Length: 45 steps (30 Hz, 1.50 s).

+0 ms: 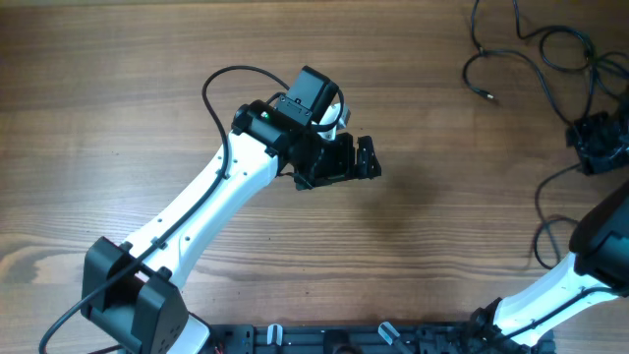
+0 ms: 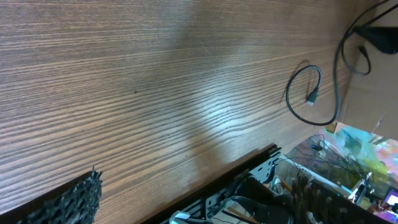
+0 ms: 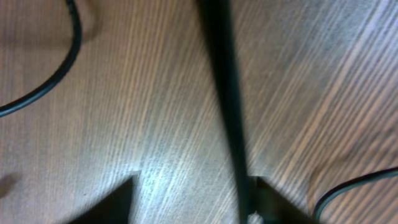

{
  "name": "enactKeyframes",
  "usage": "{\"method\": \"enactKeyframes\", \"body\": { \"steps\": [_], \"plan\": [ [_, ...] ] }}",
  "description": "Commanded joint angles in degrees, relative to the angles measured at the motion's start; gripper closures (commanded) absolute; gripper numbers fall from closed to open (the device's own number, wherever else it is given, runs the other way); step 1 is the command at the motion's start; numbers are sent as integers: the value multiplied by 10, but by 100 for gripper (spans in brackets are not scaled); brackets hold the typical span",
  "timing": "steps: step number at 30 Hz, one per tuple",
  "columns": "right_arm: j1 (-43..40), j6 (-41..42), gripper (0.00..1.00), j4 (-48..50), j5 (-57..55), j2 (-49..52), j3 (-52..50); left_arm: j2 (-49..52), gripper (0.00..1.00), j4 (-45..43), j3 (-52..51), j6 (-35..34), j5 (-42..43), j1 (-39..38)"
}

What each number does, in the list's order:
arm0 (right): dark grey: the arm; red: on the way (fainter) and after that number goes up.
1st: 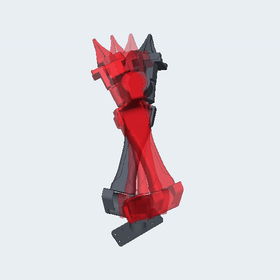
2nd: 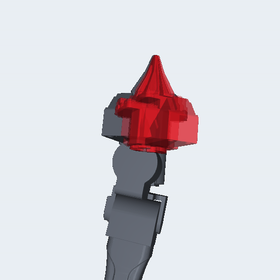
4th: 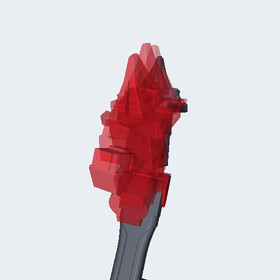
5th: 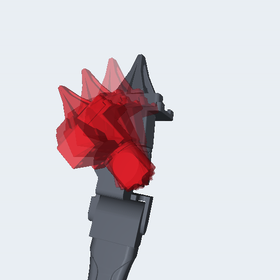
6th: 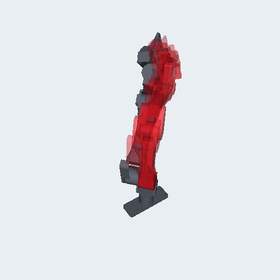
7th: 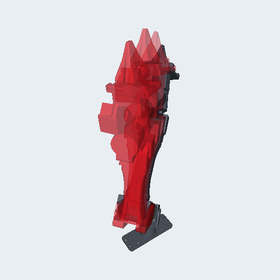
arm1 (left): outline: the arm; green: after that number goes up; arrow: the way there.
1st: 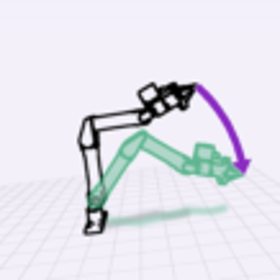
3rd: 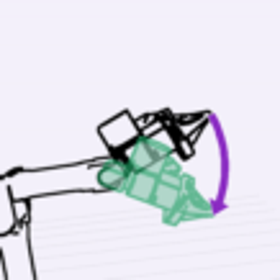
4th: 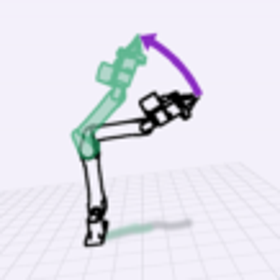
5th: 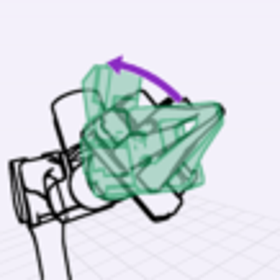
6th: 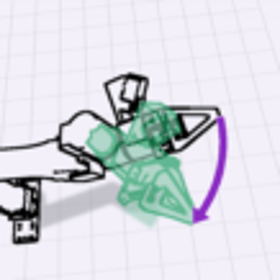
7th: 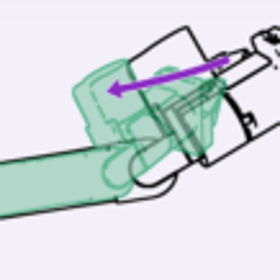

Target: Untangle cables

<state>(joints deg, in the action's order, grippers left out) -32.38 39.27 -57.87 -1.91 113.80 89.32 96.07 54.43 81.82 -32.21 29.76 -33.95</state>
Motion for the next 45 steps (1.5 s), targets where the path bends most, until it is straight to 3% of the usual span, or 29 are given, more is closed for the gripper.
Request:
{"method": "enactKeyframes", "body": {
  "steps": [1, 6, 8, 10, 20, 30, 37, 39, 42, 45],
  "plan": [
    [2, -33, 23, -3, 8, 4, 10, 4, 0, -2, 3, 5, -9, 0],
    [2, -40, 17, -52, 8, -5, 58, 4, 0, -2, 3, 5, -9, 0],
    [2, -90, 0, -62, 17, -22, 66, 4, 0, -2, 3, 5, -9, 0],
    [2, -140, 0, -71, 11, -40, 67, 4, 0, -2, 3, 5, -9, 0],
    [5, -125, 0, -250, -74, -53, 30, 4, 0, -2, 3, 5, -9, 0],
    [5, -75, 0, -125, -100, -53, -129, 4, 0, -2, 3, 5, -9, 0],
    [6, -56, 0, -42, -43, -53, -219, 4, 0, -10, 3, 5, -9, 0],
    [6, -56, 4, -19, -42, -53, -251, 4, 0, -10, 3, 5, -9, -1],
    [6, -56, 24, 19, -42, -53, -283, 4, 0, -10, 3, 5, -9, -1],
    [6, -46, 32, 44, -42, -53, -303, 4, 0, -10, 3, 5, -9, -1]
  ]
}}
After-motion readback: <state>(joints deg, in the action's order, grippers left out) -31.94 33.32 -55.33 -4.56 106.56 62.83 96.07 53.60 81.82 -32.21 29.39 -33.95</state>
